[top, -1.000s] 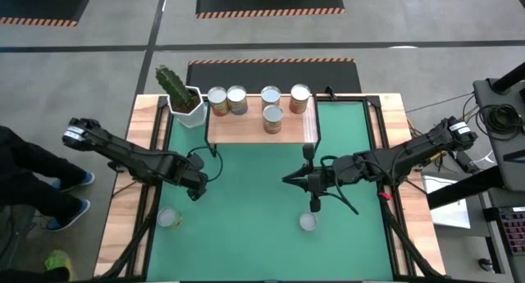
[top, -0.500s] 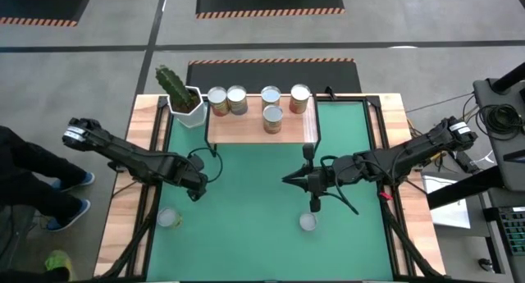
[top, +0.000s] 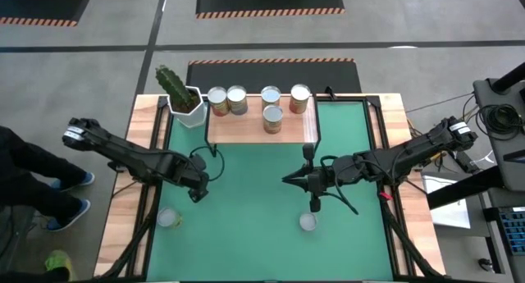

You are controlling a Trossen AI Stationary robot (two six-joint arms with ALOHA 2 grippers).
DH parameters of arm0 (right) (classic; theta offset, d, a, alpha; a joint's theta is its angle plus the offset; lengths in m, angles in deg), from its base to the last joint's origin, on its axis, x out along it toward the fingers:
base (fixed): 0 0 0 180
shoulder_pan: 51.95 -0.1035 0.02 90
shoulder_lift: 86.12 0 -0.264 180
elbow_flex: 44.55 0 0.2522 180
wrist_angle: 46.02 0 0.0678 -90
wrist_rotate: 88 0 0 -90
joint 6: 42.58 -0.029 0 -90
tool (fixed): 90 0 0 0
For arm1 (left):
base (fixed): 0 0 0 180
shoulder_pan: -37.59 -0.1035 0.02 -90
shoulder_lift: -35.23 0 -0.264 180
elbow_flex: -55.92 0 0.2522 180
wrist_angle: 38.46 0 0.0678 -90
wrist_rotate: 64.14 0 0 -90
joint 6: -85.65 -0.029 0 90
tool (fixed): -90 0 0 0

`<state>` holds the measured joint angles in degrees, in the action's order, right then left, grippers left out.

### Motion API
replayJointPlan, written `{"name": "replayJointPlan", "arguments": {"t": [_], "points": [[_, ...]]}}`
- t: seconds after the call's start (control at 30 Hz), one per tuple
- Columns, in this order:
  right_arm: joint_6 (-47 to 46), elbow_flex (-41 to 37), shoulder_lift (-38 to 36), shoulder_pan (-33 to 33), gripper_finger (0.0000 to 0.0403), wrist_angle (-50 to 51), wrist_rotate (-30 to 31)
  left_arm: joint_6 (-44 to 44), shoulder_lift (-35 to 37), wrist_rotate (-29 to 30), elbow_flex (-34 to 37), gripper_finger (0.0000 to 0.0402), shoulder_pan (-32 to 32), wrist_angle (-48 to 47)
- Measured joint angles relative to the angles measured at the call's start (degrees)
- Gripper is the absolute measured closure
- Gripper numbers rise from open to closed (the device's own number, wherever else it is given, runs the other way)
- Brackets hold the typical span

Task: Pick and place cans onto a shelf
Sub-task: Put the canned chicken soup on the shelf

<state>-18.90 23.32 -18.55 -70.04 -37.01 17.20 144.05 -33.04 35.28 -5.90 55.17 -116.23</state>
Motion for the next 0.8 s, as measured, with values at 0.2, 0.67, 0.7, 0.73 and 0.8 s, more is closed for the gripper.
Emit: {"name": "replayJointPlan", "arguments": {"t": [0.2,0.67,0.7,0.73,0.8], "points": [[0.4,0.0,0.0,0.0,0.039,0.0,0.1,-4.8,0.0,1.0,-10.4,0.0121,0.0,0.0],[0.9,0.0,0.0,0.0,0.039,0.0,0.1,-19.2,-0.1,17.5,-30.9,0.012,-5.5,-0.2],[0.9,0.0,-0.1,0.0,0.039,0.0,0.1,-20.2,-0.1,17.6,-31.4,0.012,-6.5,0.0],[0.9,0.0,-0.1,0.0,0.039,0.0,0.3,-21.1,-0.1,17.6,-31.8,0.012,-7.5,0.4],[0.9,0.0,-0.1,0.0,0.039,0.0,1.0,-22.9,-0.1,17.7,-32.2,0.012,-9.6,1.6]]}}
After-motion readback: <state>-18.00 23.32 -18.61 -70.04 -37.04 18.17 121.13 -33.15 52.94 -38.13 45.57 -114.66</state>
